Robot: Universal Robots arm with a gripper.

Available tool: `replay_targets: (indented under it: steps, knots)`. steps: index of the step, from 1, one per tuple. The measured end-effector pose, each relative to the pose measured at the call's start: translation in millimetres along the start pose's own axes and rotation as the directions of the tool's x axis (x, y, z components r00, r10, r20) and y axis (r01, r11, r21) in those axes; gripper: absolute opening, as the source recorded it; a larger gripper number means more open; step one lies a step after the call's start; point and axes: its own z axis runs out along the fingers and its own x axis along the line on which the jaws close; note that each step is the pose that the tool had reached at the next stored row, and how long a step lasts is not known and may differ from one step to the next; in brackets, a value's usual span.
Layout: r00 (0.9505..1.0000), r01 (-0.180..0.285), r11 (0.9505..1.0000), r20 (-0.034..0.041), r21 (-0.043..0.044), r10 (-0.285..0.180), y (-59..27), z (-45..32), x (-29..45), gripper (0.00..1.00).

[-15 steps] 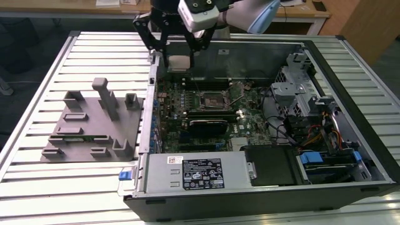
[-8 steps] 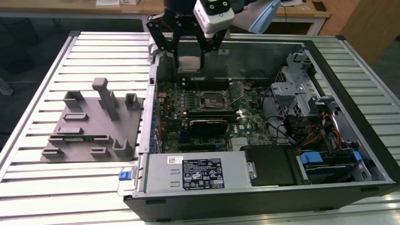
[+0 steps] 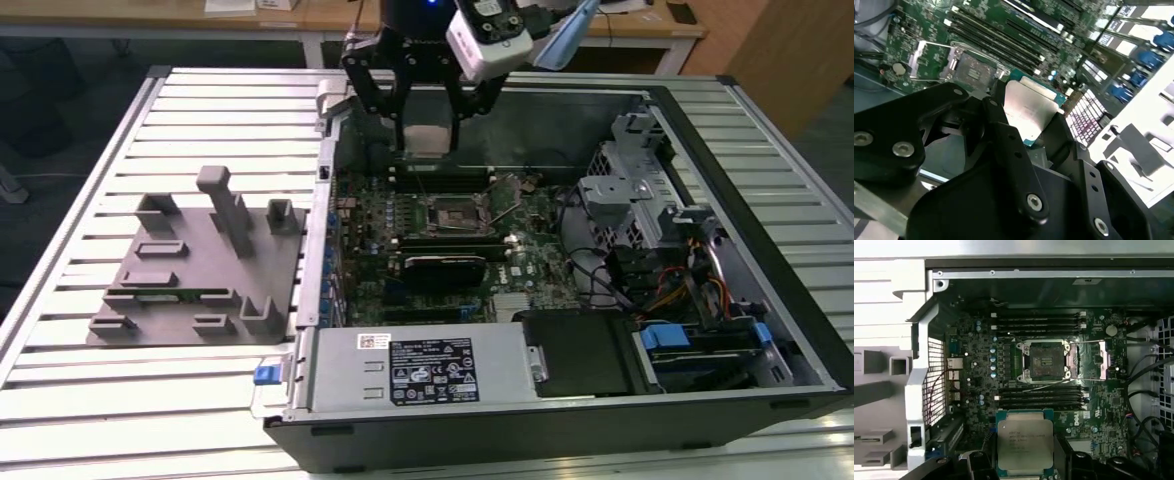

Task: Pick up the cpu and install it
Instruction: 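Pick up the cpu and move it towards the insertion slot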

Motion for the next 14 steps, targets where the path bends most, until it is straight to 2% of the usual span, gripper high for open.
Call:
replay_targets:
  steps: [4,14]
  knots:
    - [1.0,0.0,1.0,-0.0034,0.0,0.0,0.4,6.7,-8.5,0.55]
    - [1.0,0.0,1.0,-0.0099,0.0005,0.0,1.0,24.6,-22.6,0.55]
